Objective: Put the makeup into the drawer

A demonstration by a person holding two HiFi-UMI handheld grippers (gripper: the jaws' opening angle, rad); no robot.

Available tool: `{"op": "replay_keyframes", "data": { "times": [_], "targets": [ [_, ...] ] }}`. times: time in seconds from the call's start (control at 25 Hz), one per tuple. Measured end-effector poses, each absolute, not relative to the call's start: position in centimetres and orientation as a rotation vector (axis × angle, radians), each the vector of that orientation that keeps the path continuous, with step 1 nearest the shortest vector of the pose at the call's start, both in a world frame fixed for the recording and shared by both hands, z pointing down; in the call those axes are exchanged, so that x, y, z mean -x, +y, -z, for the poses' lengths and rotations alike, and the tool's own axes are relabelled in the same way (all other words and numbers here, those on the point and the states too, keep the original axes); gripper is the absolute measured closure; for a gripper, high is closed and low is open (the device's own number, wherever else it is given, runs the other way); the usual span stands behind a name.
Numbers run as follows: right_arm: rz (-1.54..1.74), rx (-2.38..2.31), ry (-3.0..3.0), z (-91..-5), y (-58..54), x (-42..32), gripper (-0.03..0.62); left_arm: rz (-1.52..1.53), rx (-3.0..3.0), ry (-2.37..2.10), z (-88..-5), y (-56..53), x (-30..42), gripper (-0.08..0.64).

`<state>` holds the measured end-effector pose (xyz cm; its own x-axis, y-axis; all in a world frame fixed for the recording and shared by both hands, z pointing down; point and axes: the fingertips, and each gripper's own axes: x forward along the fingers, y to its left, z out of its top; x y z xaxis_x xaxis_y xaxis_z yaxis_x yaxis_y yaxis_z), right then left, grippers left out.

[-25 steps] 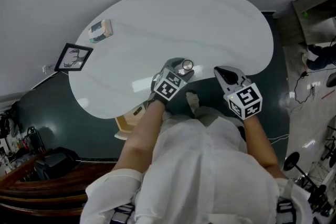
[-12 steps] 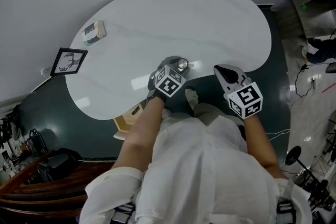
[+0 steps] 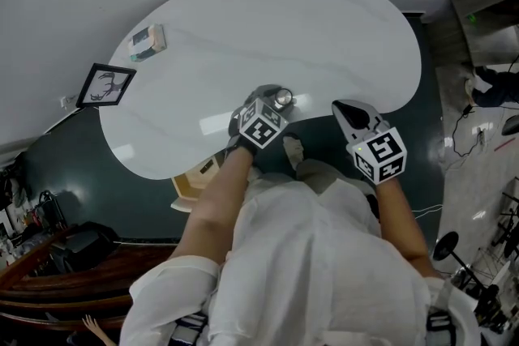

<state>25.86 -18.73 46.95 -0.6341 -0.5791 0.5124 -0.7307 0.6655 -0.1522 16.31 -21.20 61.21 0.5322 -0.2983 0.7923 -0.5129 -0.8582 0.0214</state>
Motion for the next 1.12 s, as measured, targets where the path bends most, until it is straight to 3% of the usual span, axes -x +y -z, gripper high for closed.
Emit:
{"op": "replay_keyframes", "data": {
  "times": [0.4,1.12],
  "targets": [
    [-0.447,-0.903,-2.501,-46.6,-18.5,-22.0,0.583,-1.088,-2.518,-0.844,-56.4,-20.2,-12.9,0.334],
    [-0.313,-0.356,-2.629,-46.4,-14.7,-3.8,0.583,-1.002,-2.202,-1.325,-52.4,-9.5,6.2,0.336]
  ]
}}
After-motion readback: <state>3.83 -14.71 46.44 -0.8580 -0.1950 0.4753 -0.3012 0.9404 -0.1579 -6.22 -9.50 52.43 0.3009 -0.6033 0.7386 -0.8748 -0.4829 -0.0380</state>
